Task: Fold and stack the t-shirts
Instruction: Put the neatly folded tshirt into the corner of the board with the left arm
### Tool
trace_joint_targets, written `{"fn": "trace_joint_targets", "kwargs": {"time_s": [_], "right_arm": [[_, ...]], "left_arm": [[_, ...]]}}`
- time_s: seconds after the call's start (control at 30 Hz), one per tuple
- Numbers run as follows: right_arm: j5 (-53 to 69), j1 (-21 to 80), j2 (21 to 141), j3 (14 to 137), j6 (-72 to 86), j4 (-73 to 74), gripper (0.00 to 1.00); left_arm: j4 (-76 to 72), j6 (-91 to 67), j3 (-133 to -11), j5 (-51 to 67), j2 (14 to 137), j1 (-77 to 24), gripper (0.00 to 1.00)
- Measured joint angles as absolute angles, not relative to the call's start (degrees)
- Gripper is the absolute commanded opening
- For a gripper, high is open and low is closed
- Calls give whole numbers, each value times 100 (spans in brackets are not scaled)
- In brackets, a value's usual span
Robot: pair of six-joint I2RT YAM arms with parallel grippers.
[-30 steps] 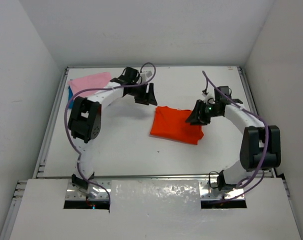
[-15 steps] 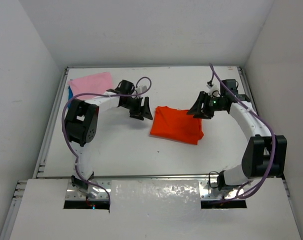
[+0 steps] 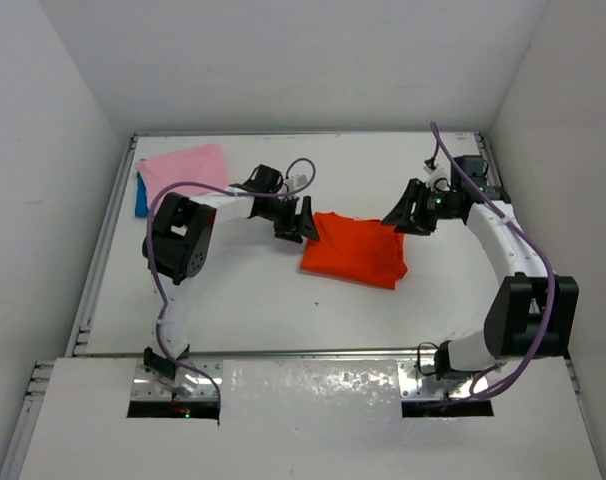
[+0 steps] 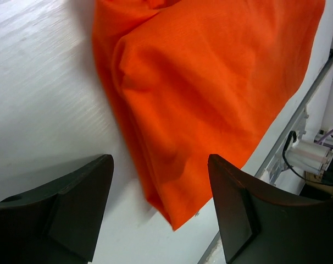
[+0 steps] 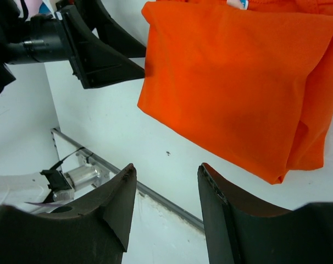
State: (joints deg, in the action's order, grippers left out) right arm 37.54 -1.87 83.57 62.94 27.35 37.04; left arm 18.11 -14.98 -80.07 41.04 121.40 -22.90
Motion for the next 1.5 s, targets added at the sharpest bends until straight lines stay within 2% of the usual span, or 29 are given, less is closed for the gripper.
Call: {"fn": "trace_joint_targets", "kwargs": {"time_s": [0.33,0.6,0.7,0.73,0.8,0.83,0.9,1.07,1.27,1.5], "right_arm": [[3758,-287,8357,6335,2694,3769,48],[3769,-329,8357,6335,2696,3760,48],[3769,-331,8357,6335,2696,3758,47],[3769,-331,8357,6335,2696,3758,47],[3769,-338,8357,6335,2694,3763,47],[3769,-346,8357,6335,2692,3765,47],[3769,-364,8357,6335,2692,3776,47],[3771,-368,8357,6335,2696,3778,47],[3774,-397,8357,6335,2720,3758,47],[3774,-401,8355,6335,2722,3756,47]], "left_arm": [[1608,-1778,-8305,3975,12359,-2797,69],[1302,-2316,-8204,3767,12357,-2923,64],[1256,-2508,-8204,3612,12361,-3002,50],[1243,-2558,-8202,3559,12370,-3037,34],[1205,-2672,-8184,3465,12398,-3118,19],[1181,-2718,-8160,3433,12403,-3157,7],[1181,-2810,-8141,3350,12418,-3197,1],[1343,-2873,-8318,3142,12446,-3225,0],[1776,-2838,-9334,2912,12516,-3083,0],[1994,-2797,-10068,2902,12516,-2316,0]]}}
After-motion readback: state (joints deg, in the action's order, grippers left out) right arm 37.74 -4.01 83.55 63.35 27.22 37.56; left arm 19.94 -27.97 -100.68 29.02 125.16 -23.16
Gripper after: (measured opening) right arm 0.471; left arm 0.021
